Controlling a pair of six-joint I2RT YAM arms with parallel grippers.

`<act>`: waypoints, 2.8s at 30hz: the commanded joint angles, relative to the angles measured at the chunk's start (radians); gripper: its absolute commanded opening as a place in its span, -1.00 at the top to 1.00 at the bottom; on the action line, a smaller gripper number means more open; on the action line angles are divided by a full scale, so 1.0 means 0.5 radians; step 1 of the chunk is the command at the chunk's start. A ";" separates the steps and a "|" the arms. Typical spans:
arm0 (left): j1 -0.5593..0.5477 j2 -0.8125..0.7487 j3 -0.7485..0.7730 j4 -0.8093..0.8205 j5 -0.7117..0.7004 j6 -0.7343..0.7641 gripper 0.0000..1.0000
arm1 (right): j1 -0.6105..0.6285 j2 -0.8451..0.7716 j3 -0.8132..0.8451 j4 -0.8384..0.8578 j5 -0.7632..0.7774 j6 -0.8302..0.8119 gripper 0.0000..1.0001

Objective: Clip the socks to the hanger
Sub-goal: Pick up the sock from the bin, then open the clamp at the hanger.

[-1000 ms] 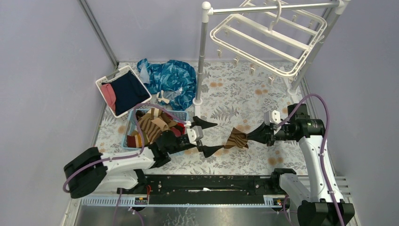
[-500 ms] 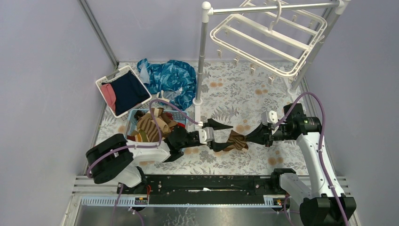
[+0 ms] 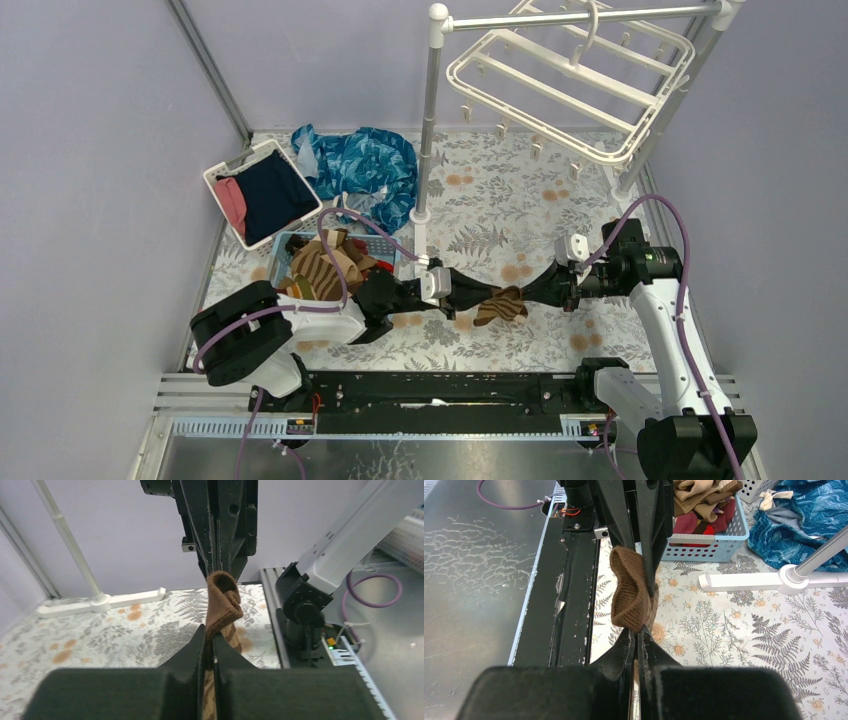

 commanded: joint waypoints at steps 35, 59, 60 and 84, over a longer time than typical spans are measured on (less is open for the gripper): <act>0.561 0.071 0.447 0.050 0.629 -1.736 1.00 | -0.479 -0.158 1.079 0.385 0.836 1.693 -0.94; 0.249 -0.514 0.361 -1.108 0.265 -0.921 1.00 | -0.699 -1.296 -0.448 2.630 0.572 2.959 -0.99; 0.249 -0.529 0.355 -1.124 0.257 -0.897 1.00 | -0.699 -1.210 -0.403 2.587 0.542 3.003 -0.99; 0.249 -0.614 0.282 -1.124 0.068 -0.579 1.00 | -0.699 -0.681 -0.540 4.074 0.801 3.470 -0.99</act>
